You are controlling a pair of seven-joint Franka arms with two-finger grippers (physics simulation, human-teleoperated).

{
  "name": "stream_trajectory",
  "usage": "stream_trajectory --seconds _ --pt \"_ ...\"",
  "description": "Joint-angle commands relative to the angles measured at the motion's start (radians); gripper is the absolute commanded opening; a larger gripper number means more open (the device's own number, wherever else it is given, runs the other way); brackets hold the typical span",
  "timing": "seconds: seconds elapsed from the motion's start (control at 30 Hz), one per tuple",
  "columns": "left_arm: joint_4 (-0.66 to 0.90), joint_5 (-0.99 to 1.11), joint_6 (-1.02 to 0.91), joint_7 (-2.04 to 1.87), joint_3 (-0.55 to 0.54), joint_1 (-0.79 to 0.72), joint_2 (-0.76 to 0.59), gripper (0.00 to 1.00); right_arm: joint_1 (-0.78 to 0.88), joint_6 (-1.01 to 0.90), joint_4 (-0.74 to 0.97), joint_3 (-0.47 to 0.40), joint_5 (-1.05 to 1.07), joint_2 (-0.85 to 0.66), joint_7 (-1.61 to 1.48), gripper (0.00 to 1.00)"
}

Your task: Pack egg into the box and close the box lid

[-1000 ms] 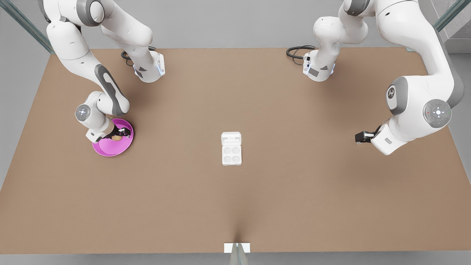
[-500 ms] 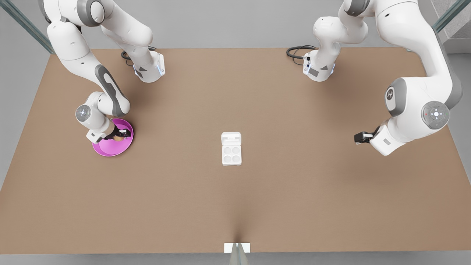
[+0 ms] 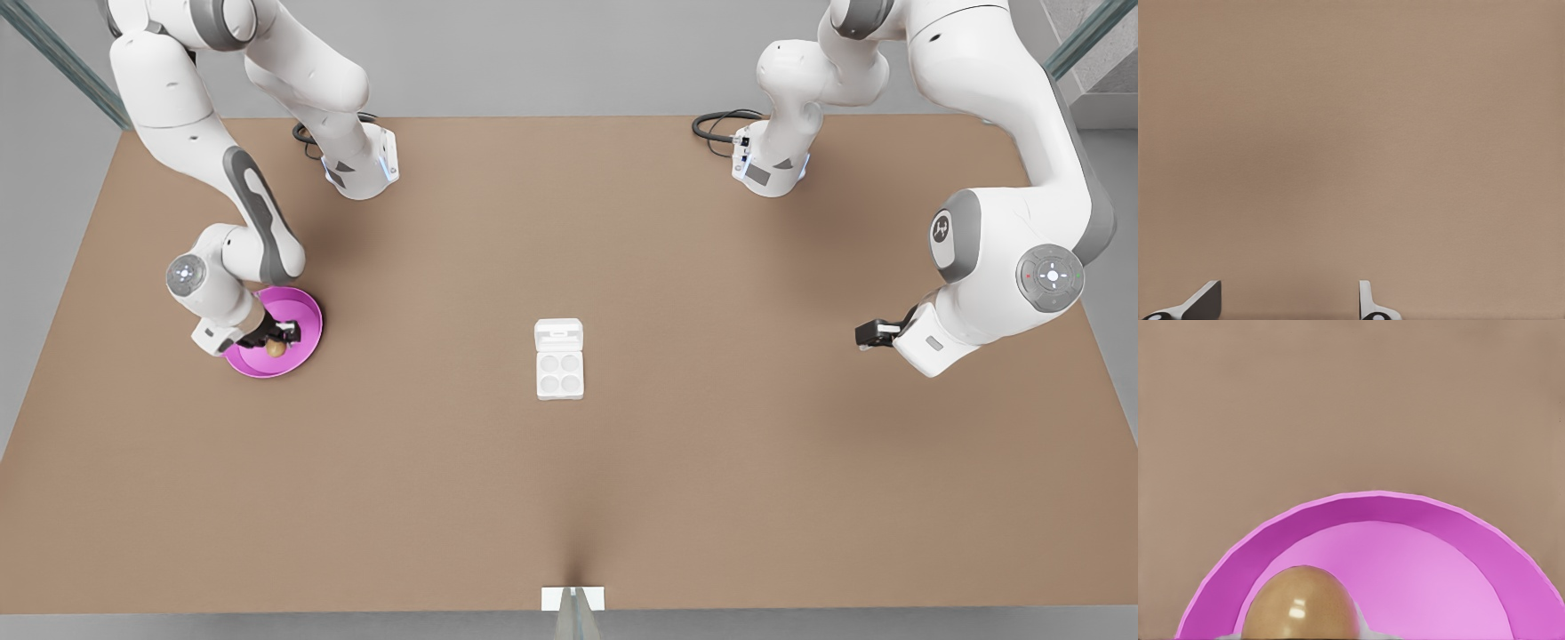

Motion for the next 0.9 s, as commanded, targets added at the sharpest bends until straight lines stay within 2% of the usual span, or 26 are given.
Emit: stream_trajectory --seconds 0.0,0.1,0.27,0.63,0.87 --pt "0.0 0.001 0.006 0.0 0.0 0.0 0.0 1.0 0.004 -0.197 0.069 0.003 -0.003 -0.02 0.032 0.42" --pt "0.0 0.001 0.008 0.0 0.0 0.0 0.005 1.0 0.007 -0.288 0.156 0.048 -0.003 -0.018 0.098 0.42" --pt "-0.003 0.001 0.012 0.0 0.0 0.0 0.005 1.0 0.017 -0.37 0.336 0.242 0.005 0.002 0.327 0.42" --pt "-0.012 0.001 0.012 0.0 0.0 0.0 0.007 1.0 0.473 -0.372 0.807 0.236 -0.001 0.355 0.916 0.43" --pt "-0.046 0.001 0.058 0.0 0.002 0.0 0.007 1.0 0.692 -0.369 0.914 0.213 -0.007 0.45 1.267 0.42"
